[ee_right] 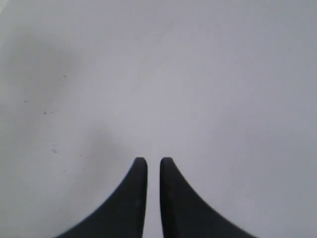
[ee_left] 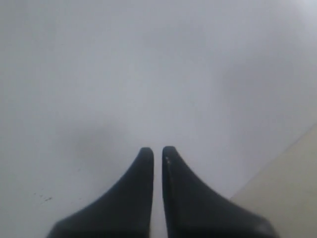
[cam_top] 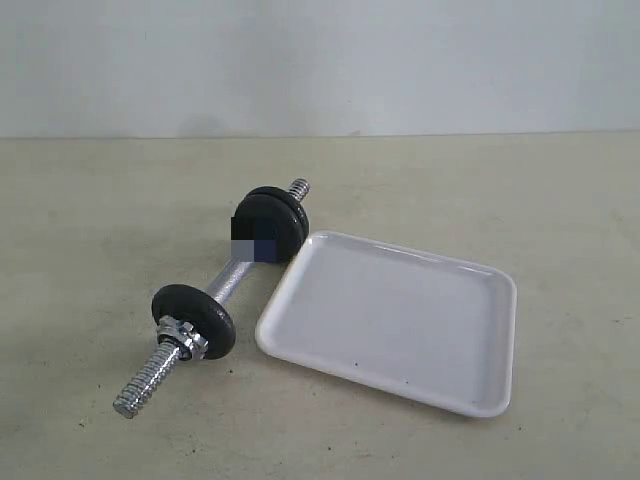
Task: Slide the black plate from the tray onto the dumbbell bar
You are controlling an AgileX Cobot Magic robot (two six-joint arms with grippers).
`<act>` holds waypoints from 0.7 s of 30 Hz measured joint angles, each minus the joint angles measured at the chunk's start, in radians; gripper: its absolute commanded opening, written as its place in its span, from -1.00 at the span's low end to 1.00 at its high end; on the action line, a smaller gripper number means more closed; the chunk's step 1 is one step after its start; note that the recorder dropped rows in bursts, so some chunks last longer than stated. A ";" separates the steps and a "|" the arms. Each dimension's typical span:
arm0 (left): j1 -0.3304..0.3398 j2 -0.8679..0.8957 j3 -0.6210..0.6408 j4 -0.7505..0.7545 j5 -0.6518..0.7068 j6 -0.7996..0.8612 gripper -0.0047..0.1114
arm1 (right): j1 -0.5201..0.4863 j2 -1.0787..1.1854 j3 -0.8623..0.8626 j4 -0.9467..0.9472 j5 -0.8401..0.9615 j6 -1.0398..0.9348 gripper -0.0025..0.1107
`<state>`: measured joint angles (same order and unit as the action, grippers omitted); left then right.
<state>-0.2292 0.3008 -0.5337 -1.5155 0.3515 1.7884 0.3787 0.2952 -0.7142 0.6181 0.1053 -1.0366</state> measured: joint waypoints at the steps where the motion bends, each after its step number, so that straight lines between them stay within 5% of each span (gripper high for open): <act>1: 0.000 -0.034 0.028 0.000 -0.028 0.003 -0.84 | 0.000 -0.035 0.074 0.027 -0.072 0.014 -0.84; 8: 0.000 -0.220 0.199 -0.013 -0.225 0.003 -0.84 | 0.000 -0.102 0.420 0.128 -0.358 0.229 -0.84; 14: 0.000 -0.292 0.215 -0.129 -0.481 0.000 -0.84 | 0.000 -0.103 0.487 0.125 -0.523 0.395 -0.84; 21: 0.000 -0.299 0.247 -0.086 -0.297 0.030 -0.84 | 0.000 -0.041 0.521 0.124 -0.610 0.447 -0.84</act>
<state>-0.2292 0.0020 -0.2870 -1.6013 0.0546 1.8189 0.3787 0.2542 -0.1930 0.7421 -0.5046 -0.5900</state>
